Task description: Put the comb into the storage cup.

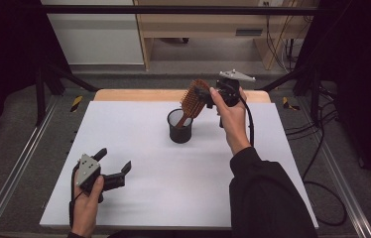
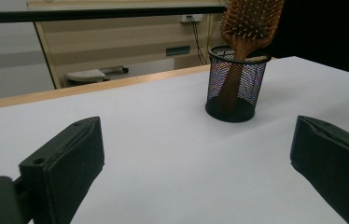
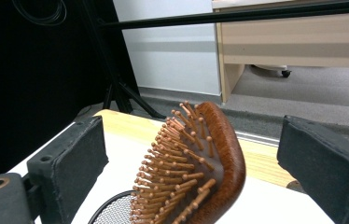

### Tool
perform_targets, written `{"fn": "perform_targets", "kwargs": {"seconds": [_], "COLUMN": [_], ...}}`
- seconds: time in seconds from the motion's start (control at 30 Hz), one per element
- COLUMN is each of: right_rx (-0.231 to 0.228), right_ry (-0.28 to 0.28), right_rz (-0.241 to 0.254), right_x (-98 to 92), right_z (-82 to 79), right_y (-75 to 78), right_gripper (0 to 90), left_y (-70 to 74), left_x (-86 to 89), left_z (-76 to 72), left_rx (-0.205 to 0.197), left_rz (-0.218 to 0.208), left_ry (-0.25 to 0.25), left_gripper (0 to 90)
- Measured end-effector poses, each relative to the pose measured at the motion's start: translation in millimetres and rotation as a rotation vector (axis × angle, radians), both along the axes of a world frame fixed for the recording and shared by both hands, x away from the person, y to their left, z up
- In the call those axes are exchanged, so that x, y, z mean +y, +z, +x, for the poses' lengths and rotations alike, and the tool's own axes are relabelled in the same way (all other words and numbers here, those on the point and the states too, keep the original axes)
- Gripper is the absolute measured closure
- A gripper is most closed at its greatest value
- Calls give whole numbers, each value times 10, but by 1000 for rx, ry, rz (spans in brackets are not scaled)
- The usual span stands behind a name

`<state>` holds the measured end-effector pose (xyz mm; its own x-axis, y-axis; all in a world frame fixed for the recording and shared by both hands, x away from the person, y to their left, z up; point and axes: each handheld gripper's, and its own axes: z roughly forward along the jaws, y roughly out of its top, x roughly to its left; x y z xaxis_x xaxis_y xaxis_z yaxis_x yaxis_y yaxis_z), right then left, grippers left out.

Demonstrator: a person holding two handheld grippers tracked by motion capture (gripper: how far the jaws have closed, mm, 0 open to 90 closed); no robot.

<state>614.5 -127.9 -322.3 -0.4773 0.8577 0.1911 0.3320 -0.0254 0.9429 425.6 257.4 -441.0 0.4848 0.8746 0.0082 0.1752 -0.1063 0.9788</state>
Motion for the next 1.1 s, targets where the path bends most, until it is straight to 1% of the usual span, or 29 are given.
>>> {"fn": "perform_targets", "kwargs": {"seconds": [0.2,0.4,0.6,0.7,0.8,0.9,0.97,1.0,1.07,1.1], "right_rx": [-18,-48,-79,-94,-124,-143,-169,-189,-211,-215], "right_ry": [-20,-33,-45,-50,-61,-68,-81,-87,-92,-93], "right_rz": [1,-17,-28,-24,-40,-35,-33,-37,-37,-36], "right_x": [-74,-126,-144,-156,-176,-206,-226,-235,-250,-259], "right_z": [-39,-76,-112,-139,-175,-210,-244,-265,-295,-310], "right_y": [16,59,74,75,94,128,150,162,172,178], "right_gripper": [107,111,85,79,69,69,71,72,72,72], "left_y": [-2,-1,3,5,3,9,9,10,11,10], "left_x": [1,12,20,20,21,32,37,39,43,45], "left_z": [1,-2,-3,-2,0,-2,-1,-1,0,1], "left_rx": [2,0,0,1,2,0,0,0,-1,0], "left_rz": [3,-2,-2,-4,-5,-8,-13,-14,-14,-15], "left_ry": [0,3,5,6,7,8,11,11,15,16], "left_gripper": [32,32,32,32,32,32,32,32,32,32]}}
